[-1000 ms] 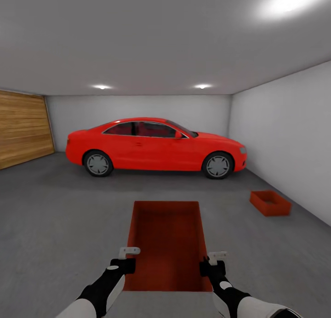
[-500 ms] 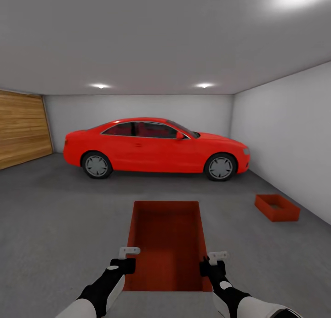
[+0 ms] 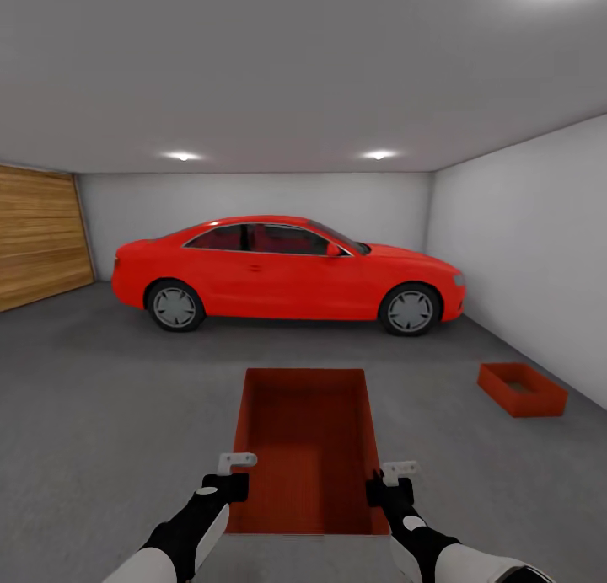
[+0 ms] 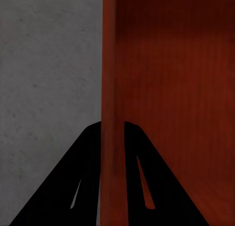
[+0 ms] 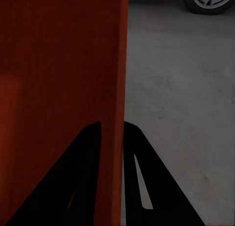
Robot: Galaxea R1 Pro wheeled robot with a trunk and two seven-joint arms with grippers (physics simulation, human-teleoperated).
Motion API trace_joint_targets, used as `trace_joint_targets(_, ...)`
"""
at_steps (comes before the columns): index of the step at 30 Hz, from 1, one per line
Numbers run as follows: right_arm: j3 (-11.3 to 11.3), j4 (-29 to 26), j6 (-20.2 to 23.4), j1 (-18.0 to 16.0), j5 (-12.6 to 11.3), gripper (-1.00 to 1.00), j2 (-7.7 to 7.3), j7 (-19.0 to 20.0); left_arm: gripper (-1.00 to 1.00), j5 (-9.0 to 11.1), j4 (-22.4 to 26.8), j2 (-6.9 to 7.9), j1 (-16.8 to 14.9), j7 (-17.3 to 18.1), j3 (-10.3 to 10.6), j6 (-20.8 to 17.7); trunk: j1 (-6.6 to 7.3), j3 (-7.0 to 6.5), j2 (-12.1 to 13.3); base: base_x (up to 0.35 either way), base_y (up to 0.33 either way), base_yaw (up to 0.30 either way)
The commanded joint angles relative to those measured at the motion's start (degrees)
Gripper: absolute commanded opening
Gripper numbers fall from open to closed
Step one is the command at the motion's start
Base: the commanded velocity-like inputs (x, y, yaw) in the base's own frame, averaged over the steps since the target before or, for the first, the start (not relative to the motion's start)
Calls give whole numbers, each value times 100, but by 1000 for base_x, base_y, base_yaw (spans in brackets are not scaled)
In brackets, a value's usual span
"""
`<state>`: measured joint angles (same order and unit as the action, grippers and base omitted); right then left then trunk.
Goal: Move the two storage containers from the living room to the garage. In the garage, place one container on the floor and stack the other container on top of it (either order is fine).
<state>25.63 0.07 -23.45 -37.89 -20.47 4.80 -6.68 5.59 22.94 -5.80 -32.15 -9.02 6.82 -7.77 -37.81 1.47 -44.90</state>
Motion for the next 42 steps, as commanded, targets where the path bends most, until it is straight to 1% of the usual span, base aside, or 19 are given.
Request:
trace_joint_targets(1,-129,11,-27,-8,-108,-100,4,-27,-100,38,18,0,-2,-78,47,-31,-5,10,-8,321,73,0)
trace_joint_targets(18,-129,11,-30,-8,-106,-100,10,-27,-100,38,18,0,-2,-80,47,-31,-5,10,-8,321,81,-15)
trace_joint_targets(42,-131,11,-37,-8,-115,-100,4,-27,-100,38,18,0,-2,-79,49,-31,-5,10,-8,321,120,-279)
